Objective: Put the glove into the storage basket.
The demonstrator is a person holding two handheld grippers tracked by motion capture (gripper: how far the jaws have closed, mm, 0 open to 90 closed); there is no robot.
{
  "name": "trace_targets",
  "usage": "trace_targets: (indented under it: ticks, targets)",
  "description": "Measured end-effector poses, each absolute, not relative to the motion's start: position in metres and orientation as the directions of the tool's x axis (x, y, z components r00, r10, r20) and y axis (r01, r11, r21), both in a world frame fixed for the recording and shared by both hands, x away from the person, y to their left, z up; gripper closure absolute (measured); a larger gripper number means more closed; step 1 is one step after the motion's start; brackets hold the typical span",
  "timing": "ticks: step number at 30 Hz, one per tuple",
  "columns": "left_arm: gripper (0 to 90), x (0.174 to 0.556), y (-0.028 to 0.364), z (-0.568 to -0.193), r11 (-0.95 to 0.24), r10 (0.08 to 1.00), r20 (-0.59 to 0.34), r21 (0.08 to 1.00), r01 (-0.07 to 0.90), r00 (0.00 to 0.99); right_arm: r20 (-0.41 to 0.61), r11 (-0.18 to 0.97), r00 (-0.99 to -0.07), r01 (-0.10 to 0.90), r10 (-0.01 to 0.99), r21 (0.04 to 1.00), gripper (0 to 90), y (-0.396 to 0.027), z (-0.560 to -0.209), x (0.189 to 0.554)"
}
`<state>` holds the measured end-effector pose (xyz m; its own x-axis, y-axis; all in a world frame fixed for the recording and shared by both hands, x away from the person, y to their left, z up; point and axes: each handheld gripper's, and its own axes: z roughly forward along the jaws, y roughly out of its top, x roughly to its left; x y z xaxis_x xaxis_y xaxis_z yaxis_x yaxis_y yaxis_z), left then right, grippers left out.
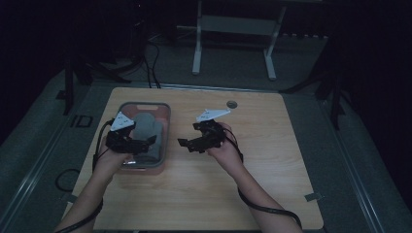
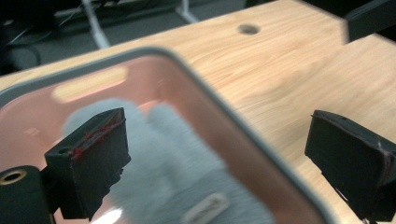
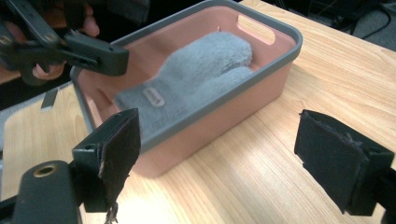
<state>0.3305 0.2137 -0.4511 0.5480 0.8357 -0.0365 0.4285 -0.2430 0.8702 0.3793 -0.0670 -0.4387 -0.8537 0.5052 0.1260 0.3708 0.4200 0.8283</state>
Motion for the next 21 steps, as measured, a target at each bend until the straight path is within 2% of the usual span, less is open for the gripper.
trace_targets:
  ticks: [14, 21]
  targets:
    - [6.5, 0.303, 0.16, -0.457, -0.274, 0.726, -0.046, 0.896, 0.349, 0.686, 0.085, 0.445, -0.89, 0.304, 0.448, 0.842, 14.2, -0.105, -0.447, 0.359]
    - [6.5, 0.29, 0.127, -0.475, -0.287, 0.655, -0.071, 0.897, 0.335, 0.753, 0.075, 0.458, -0.903, 0.285, 0.424, 0.842, 14.3, -0.14, -0.464, 0.343]
